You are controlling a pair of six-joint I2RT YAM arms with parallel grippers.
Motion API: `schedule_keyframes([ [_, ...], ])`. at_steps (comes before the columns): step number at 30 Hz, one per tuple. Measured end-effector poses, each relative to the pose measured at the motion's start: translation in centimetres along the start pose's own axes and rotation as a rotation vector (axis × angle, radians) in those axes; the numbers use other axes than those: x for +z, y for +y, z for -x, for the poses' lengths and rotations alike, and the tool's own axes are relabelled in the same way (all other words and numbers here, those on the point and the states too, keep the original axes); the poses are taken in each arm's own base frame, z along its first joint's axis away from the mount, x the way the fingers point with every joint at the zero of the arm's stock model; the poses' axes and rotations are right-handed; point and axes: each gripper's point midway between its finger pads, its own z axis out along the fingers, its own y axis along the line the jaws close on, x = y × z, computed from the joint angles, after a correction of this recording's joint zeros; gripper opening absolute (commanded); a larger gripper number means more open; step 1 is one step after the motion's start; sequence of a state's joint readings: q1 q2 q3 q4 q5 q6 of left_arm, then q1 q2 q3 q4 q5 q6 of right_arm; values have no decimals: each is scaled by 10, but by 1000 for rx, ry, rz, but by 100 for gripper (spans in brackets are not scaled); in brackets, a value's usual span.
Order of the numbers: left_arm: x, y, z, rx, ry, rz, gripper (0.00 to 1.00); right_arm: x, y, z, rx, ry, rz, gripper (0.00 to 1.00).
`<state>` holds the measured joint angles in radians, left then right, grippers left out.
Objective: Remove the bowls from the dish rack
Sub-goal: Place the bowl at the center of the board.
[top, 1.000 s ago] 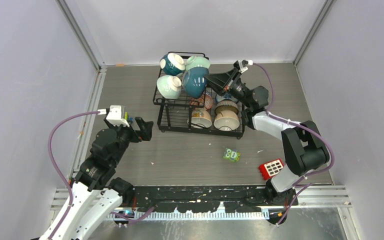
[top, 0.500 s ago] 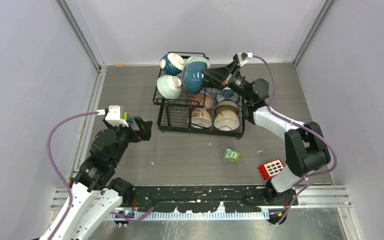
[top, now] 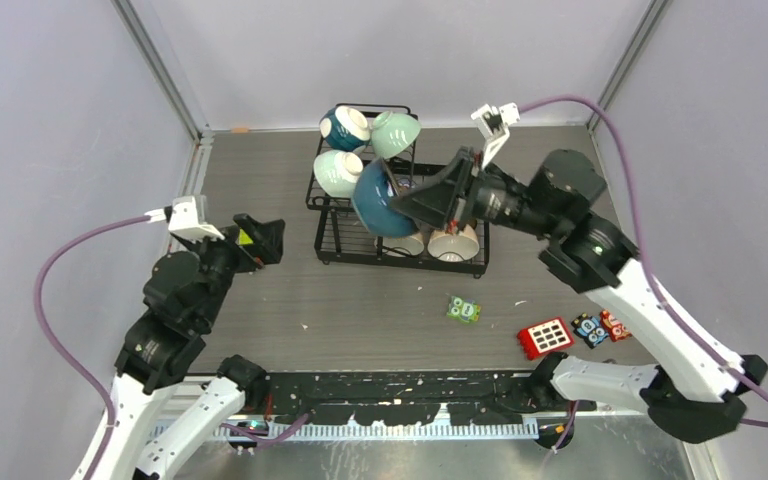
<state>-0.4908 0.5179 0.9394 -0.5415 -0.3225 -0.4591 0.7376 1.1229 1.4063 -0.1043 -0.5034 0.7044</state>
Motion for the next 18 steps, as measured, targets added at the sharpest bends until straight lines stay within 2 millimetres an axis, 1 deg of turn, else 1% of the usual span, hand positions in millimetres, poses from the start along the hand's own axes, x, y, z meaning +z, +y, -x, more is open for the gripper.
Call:
schedule_keyframes([
  [2, -6, -5, 14, -23, -22, -11, 100, -13, 17, -9, -81, 37, -26, 1],
  [3, -9, -7, 20, -37, -31, -16, 100, -19, 22, -15, -120, 61, -50, 1],
  [4, -12, -9, 25, -47, -38, -21, 100, -23, 23, -20, -143, 81, -69, 1],
  [6, -18, -12, 34, -58, -47, -30, 100, -30, 23, -39, -207, 147, -125, 1],
  [9, -27, -17, 48, -75, -64, -49, 100, -40, 10, -75, -304, 273, -221, 1],
  [12, -35, -23, 56, -88, -64, -77, 99, -53, -4, -106, -388, 396, -293, 1],
  [15, -40, -30, 56, -101, -42, -111, 98, -61, -17, -119, -438, 451, -343, 1],
  [18, -41, -36, 49, -105, 4, -143, 98, -64, -32, -124, -472, 469, -394, 1],
])
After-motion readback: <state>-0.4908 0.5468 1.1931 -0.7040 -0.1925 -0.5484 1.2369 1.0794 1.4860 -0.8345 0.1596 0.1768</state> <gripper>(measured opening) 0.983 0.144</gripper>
